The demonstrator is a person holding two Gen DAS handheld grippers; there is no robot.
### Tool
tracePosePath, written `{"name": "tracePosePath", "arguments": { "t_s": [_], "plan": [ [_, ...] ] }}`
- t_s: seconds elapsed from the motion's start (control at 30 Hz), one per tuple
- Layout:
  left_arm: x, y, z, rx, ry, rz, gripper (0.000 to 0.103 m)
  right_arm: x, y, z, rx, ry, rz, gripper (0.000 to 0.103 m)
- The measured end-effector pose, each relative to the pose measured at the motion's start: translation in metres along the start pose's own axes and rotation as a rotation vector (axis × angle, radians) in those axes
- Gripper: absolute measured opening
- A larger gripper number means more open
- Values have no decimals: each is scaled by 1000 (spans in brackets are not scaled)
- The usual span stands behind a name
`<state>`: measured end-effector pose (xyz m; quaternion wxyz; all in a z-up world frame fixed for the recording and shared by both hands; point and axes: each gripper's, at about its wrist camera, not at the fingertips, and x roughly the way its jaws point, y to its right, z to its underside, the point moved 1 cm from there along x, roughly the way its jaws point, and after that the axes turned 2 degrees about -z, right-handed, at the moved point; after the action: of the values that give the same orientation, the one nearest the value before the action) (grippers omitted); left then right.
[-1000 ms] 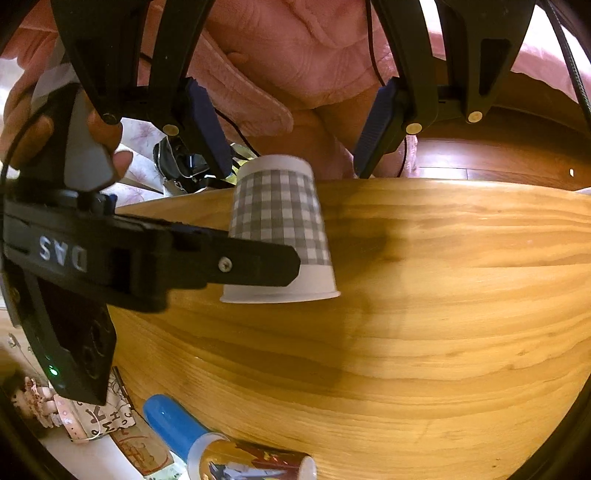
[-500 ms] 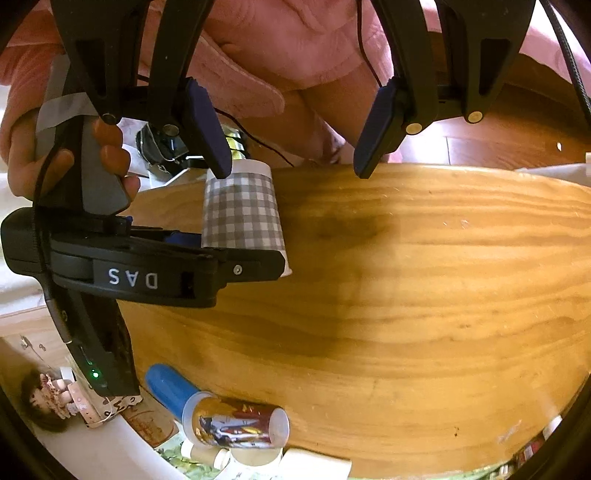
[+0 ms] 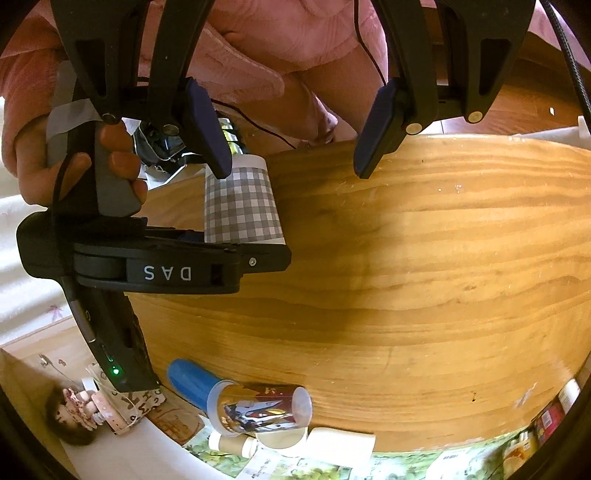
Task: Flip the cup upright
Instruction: 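Grasp the cup near its rim with the right tool while the left tool opens and releases it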
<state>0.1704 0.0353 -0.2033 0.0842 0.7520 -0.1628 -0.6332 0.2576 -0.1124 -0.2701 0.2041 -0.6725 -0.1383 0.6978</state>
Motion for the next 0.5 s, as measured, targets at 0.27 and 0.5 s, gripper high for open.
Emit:
{"name": "tracePosePath", "arguments": {
  "t_s": [0.27, 0.5],
  "plan": [
    [1, 9, -4, 51, 11, 27, 72, -19, -5, 0, -67, 125, -10, 71],
    [4, 19, -6, 74, 19, 36, 72, -41, -9, -1, -142, 274, -7, 70]
  ]
}}
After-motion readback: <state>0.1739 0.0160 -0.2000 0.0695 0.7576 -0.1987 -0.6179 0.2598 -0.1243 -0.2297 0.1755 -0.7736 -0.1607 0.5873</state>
